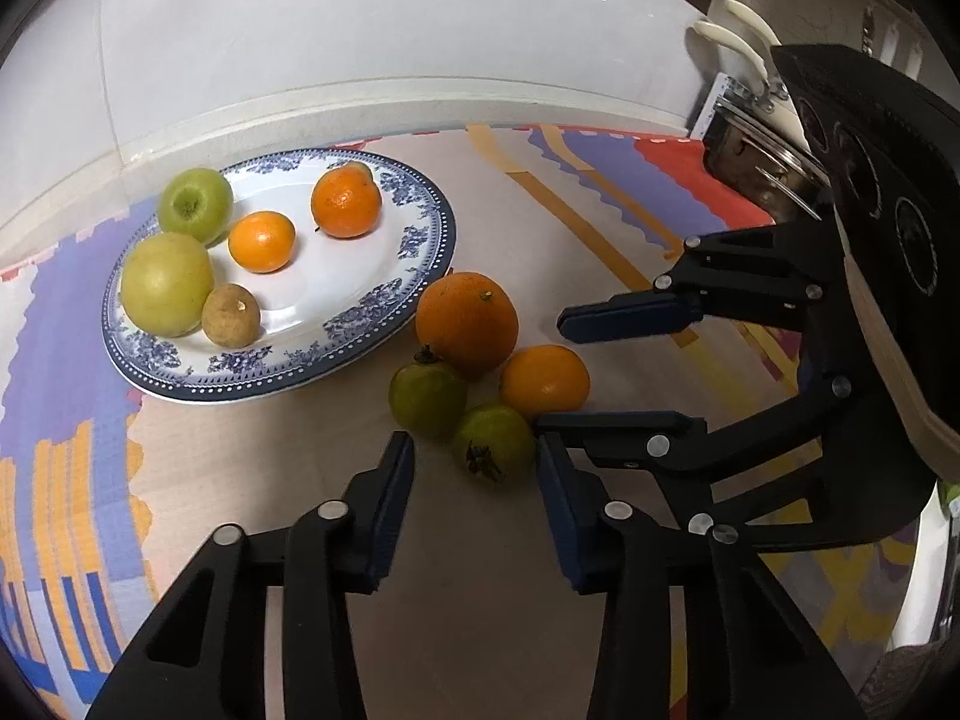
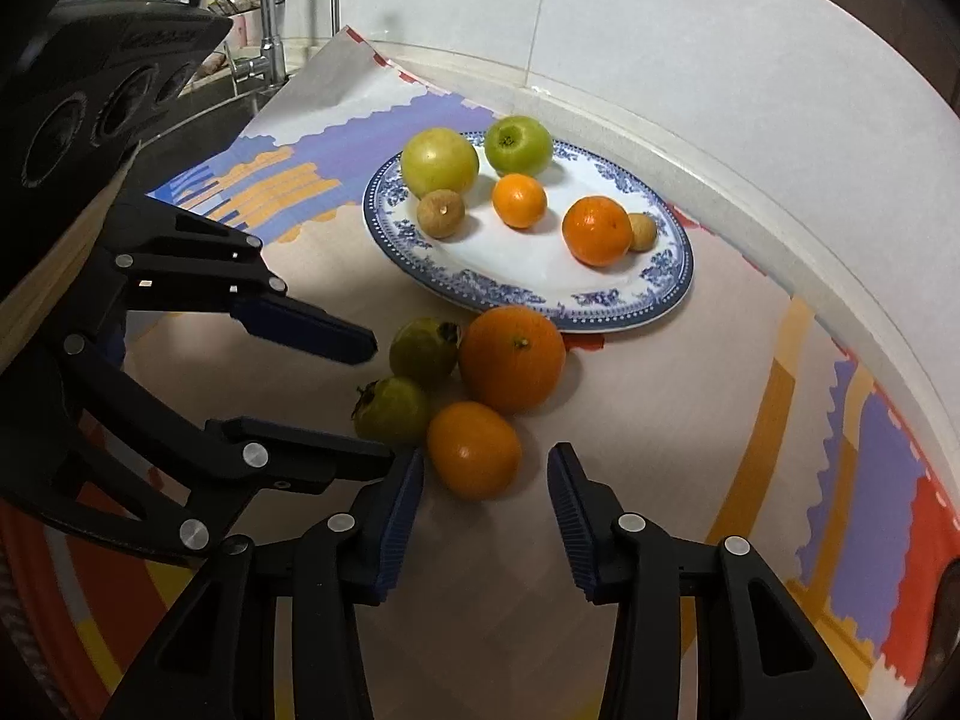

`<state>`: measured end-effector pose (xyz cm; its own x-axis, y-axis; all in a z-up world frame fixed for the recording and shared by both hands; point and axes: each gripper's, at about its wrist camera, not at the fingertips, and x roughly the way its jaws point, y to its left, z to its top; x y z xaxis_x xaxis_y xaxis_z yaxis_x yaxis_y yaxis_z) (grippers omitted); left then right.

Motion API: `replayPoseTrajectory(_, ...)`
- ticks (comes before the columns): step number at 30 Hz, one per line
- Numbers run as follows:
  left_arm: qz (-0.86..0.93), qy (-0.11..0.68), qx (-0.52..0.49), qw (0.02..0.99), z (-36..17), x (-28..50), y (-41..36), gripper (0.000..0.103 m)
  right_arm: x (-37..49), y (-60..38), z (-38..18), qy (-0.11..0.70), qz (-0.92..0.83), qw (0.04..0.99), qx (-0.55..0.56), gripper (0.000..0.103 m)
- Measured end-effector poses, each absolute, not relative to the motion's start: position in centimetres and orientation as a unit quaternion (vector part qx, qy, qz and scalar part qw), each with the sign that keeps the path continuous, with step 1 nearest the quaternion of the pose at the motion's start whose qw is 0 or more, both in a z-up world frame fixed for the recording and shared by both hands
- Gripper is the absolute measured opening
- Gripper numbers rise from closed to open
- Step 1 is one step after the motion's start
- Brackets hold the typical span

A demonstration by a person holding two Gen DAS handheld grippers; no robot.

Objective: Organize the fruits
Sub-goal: 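Grasp a green fruit with the left tool while the right tool grasps an orange, then carry the green fruit and orange onto the plate and open both tools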

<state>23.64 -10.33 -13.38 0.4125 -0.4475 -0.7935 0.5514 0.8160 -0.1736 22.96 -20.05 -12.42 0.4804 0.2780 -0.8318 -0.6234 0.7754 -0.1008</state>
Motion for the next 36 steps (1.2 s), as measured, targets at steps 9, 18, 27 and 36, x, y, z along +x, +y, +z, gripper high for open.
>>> replayPoseTrajectory(9,-0.291,0.458,0.051,0.838,-13.7,23.6,-10.9,0.029,22.8,-20.6,-12.6,0.44,0.265,0.841,-0.167,0.033)
replayPoseTrajectory(18,-0.275,0.447,0.057,0.85,-13.0,22.8,-10.9,0.029,21.6,-22.4,-12.2,0.445,0.205,0.867,-0.093,0.033)
replayPoseTrajectory(27,-0.262,0.428,0.065,0.862,-11.7,21.5,-10.5,0.029,20.3,-22.7,-11.2,0.435,0.182,0.881,-0.048,0.033)
replayPoseTrajectory(36,-0.252,0.401,0.066,0.878,-9.7,20.3,-9.6,0.029,19.1,-22.3,-9.5,0.415,0.171,0.893,-0.034,0.033)
